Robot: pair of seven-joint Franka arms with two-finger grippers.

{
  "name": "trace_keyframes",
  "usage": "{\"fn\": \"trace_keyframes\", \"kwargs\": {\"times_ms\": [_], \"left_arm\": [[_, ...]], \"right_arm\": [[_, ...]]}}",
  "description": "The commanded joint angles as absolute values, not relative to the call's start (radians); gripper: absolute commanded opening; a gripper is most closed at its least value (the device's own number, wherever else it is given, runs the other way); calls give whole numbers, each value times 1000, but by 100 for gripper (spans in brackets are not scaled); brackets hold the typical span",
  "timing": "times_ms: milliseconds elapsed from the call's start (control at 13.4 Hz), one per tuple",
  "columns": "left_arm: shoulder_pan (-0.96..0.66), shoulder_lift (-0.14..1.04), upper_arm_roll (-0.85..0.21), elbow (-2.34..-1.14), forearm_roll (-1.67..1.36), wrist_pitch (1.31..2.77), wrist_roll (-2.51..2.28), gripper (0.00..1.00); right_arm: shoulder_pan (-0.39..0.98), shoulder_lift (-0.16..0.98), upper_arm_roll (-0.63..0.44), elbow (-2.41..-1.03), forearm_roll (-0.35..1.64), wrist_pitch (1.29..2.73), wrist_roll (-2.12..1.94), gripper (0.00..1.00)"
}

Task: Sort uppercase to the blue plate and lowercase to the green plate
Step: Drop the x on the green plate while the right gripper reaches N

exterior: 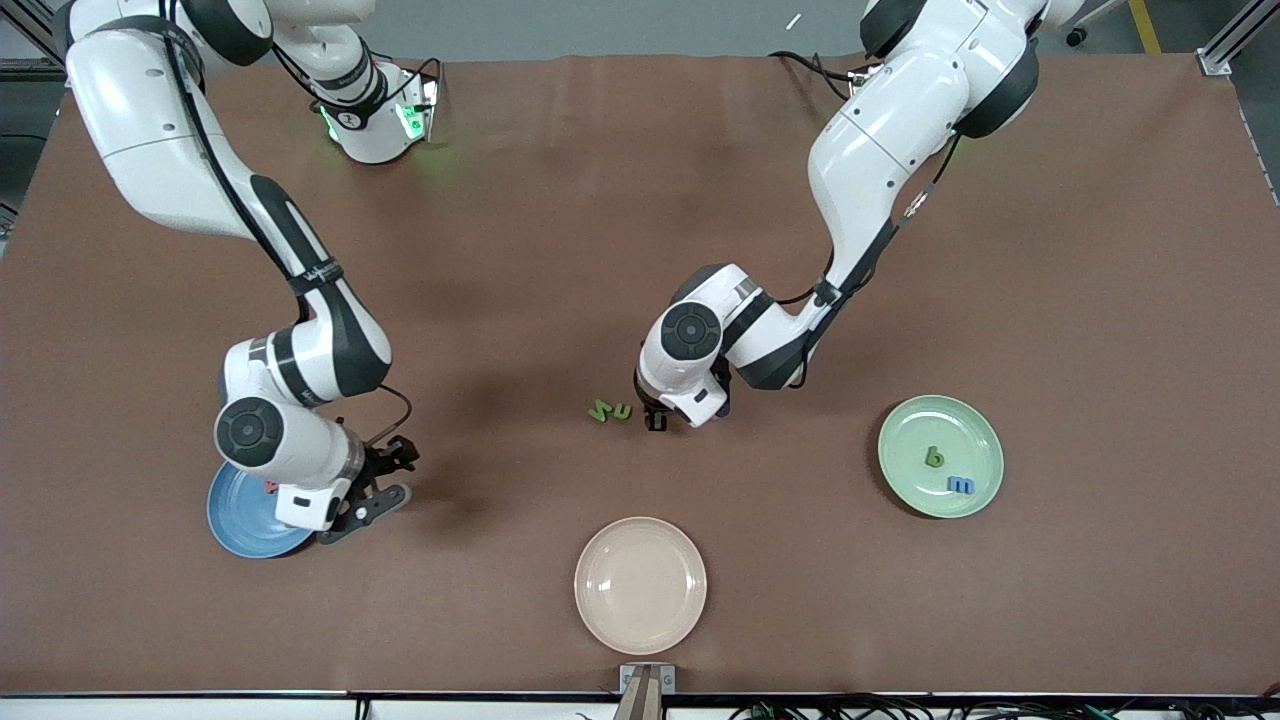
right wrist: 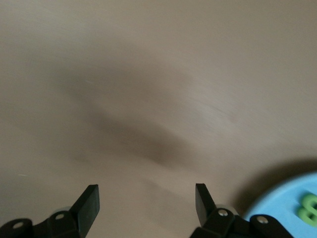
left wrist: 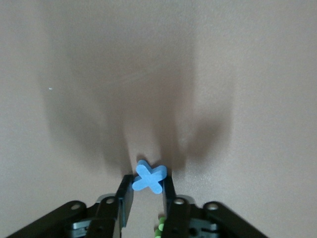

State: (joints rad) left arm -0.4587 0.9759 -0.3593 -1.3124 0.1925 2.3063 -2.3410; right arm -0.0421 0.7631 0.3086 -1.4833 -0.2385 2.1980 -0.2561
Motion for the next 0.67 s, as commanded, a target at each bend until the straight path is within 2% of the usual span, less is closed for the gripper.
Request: {"fn": "trace_keyframes", "kwargs": {"times_ms": [0,299,598], "left_arm": [[-437,959,-348,-1350,213,2312,-2297,0],[-385,891,-350,-1345,213,2267,-2206,0],[-286,825,-348,-1339,215,2079,-1926,0]], "right_arm": [[-52,742,366,-1500,-235,2210,-296,92],[-14,744,443,-1526,-241,2292,-319,92],[121,750,442,-1542,-241,2408,-310,93]]}}
